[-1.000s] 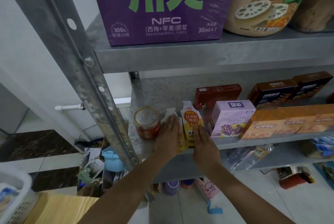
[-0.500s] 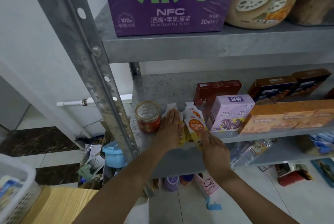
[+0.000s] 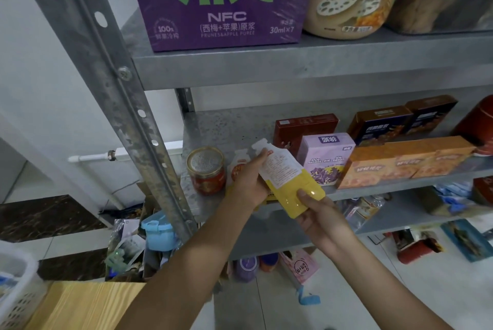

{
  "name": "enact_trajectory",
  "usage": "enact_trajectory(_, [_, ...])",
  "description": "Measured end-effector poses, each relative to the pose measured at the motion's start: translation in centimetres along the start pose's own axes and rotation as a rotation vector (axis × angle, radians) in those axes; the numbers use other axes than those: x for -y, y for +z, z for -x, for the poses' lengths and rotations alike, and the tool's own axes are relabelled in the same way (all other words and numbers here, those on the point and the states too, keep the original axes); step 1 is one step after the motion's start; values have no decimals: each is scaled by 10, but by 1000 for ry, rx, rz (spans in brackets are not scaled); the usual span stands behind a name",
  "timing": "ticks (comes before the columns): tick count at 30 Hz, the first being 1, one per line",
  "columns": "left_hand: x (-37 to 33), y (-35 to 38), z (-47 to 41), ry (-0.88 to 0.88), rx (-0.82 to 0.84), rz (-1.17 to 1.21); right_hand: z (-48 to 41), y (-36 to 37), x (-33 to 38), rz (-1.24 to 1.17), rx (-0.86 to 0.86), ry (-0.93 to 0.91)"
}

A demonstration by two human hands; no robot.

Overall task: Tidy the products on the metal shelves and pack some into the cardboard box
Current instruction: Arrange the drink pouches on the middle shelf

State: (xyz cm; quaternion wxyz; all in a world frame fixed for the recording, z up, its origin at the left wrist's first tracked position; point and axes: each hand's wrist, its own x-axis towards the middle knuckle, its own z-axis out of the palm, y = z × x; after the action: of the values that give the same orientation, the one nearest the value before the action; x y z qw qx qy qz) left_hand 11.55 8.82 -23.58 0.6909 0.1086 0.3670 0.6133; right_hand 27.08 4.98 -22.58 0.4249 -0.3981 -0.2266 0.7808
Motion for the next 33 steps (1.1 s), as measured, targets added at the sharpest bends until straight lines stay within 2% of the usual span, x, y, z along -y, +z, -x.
enact_trajectory(4, [-15, 15, 2, 21, 76, -96, 4, -2, 3, 5, 57, 81])
enact_trajectory(10, [-30, 37, 2, 45, -4, -192, 7, 4, 4, 45, 137, -63])
enact_trajectory(13, [-30, 38, 7, 69, -36, -203, 8, 3, 7, 131, 114, -97])
enact_trajectory(16, [-30, 40, 14, 159, -154, -403, 8, 2, 11, 256, 97, -192])
enact_trajectory(18, [-34, 42, 21, 183, -210, -527, 6, 0, 13, 545, 42, -367])
enact_trajectory(21, [-39, 49, 34, 75, -151, -453, 2, -5, 10, 1177, -11, -910])
enact_trajectory(23, [-37, 52, 36, 65, -122, -383, -5, -14, 3, 1490, 83, -1151])
enact_trajectory(24, [-39, 53, 38, 91, -146, -370, -6, -17, 3, 1588, 174, -1146])
enact_trajectory(25, [-42, 51, 36, 119, -183, -379, -5, -16, 4, 1641, 270, -1054])
enact_trajectory(27, [-49, 44, 34, 140, -148, -412, 1, -9, 6, 1546, 352, -768])
enact_trajectory(29, [-56, 40, 38, 114, -41, -499, 5, 1, 9, 1152, 263, -534])
enact_trajectory(31, [-59, 38, 42, 78, 24, -603, 0, 7, 16, 736, 257, -340])
enact_trajectory(33, [-62, 36, 43, 57, 51, -650, -2, 11, 18, 635, 280, -197])
